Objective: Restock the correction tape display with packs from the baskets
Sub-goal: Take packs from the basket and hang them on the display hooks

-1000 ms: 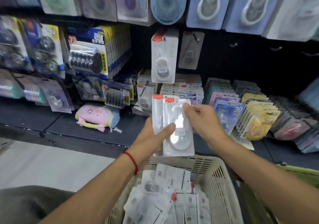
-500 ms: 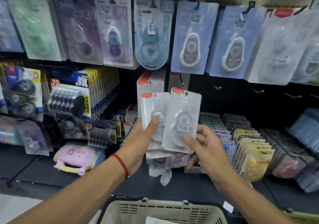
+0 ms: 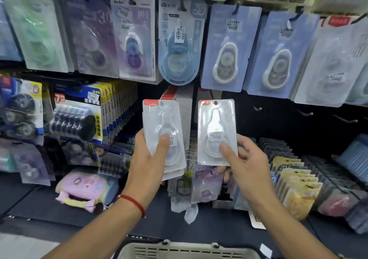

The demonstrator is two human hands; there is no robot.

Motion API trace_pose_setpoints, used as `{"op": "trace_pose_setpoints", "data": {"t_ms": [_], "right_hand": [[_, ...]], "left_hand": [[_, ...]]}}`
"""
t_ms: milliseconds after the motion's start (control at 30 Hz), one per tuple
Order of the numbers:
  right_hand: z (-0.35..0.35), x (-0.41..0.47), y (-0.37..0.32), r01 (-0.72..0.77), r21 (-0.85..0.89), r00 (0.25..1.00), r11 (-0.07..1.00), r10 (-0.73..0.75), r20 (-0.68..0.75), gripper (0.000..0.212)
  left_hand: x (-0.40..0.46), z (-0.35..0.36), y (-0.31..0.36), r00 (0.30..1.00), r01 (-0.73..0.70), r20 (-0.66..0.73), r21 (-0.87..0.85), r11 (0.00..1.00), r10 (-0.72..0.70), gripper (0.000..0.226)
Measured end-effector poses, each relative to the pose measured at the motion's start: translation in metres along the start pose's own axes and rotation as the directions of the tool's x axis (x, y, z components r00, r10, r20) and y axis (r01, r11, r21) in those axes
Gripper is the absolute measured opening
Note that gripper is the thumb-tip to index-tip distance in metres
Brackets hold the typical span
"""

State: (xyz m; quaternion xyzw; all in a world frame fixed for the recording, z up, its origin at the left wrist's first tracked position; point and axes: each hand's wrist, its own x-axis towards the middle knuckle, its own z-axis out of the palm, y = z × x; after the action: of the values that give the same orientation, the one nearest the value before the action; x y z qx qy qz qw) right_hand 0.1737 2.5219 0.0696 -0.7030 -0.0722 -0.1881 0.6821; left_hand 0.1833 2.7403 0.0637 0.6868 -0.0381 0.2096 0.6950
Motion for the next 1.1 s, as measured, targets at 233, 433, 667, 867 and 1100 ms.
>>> {"op": "trace_pose_setpoints", "data": {"t_ms": [233, 433, 667, 867, 1100], "right_hand": [[-0.001, 0.003, 0.006, -0.148, -0.233, 0.989, 0.961, 0.142, -0.046, 0.054], [0.010, -0.018, 0.011, -0.093, -0.357, 0.969, 0.929, 0.167, 0.181, 0.033], [0.020, -0.022, 0.011, -0.093, -0.192, 0.986, 0.977, 0.117, 0.115, 0.030], [0.013, -0.019, -0.002, -0.047, -0.039, 0.999, 0.998, 0.047, -0.003, 0.032], [0.010, -0.007, -0.006, 0.015, -0.049, 0.996, 0.999, -0.019, -0.083, 0.031]], "left_hand": [[-0.004, -0.001, 0.002, 0.999, 0.031, 0.033, 0.012, 0.999, -0.031, 0.046], [-0.016, 0.011, -0.002, 0.979, 0.137, 0.159, -0.040, 0.990, -0.129, 0.059], [-0.022, 0.013, -0.005, 0.936, 0.302, 0.258, -0.237, 0.923, -0.240, 0.077], [-0.018, 0.005, -0.006, 0.918, 0.327, 0.323, -0.289, 0.900, -0.230, 0.064], [-0.008, -0.001, -0.006, 0.998, 0.052, 0.030, -0.054, 0.997, -0.050, 0.051]]}}
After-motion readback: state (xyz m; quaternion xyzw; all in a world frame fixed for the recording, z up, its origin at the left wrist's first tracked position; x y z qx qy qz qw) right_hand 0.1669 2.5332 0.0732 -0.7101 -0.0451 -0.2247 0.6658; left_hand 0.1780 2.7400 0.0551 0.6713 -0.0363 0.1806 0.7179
